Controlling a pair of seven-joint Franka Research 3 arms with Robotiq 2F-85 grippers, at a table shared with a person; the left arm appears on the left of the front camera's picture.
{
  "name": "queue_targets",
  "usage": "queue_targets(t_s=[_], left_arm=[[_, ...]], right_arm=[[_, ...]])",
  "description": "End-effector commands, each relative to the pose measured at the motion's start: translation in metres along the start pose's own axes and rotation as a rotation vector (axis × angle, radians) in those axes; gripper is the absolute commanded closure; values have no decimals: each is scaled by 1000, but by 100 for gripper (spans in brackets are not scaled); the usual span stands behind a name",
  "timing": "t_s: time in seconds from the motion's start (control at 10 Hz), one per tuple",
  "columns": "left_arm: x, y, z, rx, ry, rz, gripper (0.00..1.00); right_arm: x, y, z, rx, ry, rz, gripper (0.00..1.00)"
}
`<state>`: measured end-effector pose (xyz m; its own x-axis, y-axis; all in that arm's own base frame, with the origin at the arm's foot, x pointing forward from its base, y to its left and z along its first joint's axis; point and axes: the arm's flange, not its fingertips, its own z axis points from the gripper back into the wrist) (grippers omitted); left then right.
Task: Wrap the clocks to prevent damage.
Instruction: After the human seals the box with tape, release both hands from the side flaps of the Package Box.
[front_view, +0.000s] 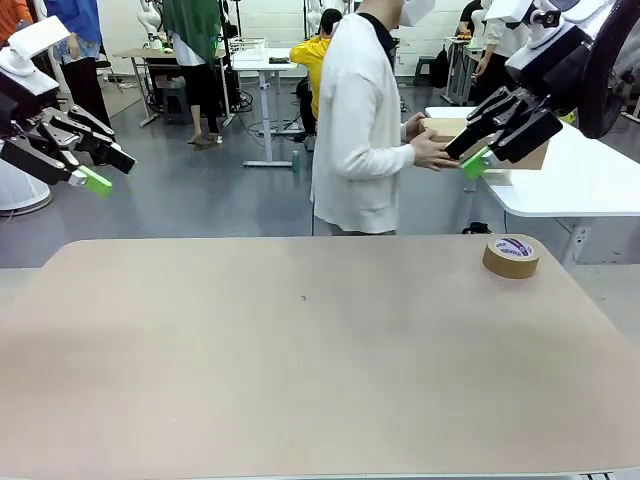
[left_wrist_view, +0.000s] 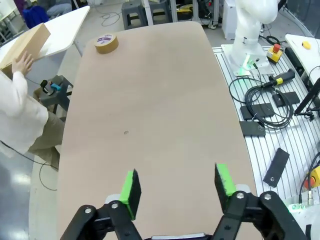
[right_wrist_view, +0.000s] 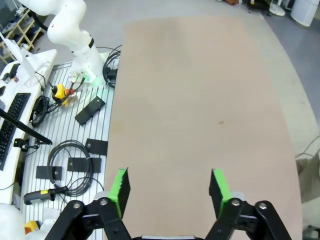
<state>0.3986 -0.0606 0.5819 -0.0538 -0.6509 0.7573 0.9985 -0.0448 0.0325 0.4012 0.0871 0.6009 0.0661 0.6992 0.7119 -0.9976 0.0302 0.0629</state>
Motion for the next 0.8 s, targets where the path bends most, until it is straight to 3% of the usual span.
queue_targets(t_s=[0.0,0.2,0.3,0.4,0.5,0.7], left_arm=[[5,1,4,-19,4,28,19],[3,0,2,-22,2,38,0],[3,1,3,-23,28,44,0],[7,1,4,-14,53,51,0],[0,0,0,-7,-1,14,0],[0,0,0,-7,-1,14,0]], right_arm=[[-2,3,-6,19,16,11,0],[-3,4,-8,26,31,6,0],[-3,4,-9,27,64,13,0],[1,1,-4,11,3,4,0],[1,1,-4,11,3,4,0],[1,1,-4,11,3,4,0]])
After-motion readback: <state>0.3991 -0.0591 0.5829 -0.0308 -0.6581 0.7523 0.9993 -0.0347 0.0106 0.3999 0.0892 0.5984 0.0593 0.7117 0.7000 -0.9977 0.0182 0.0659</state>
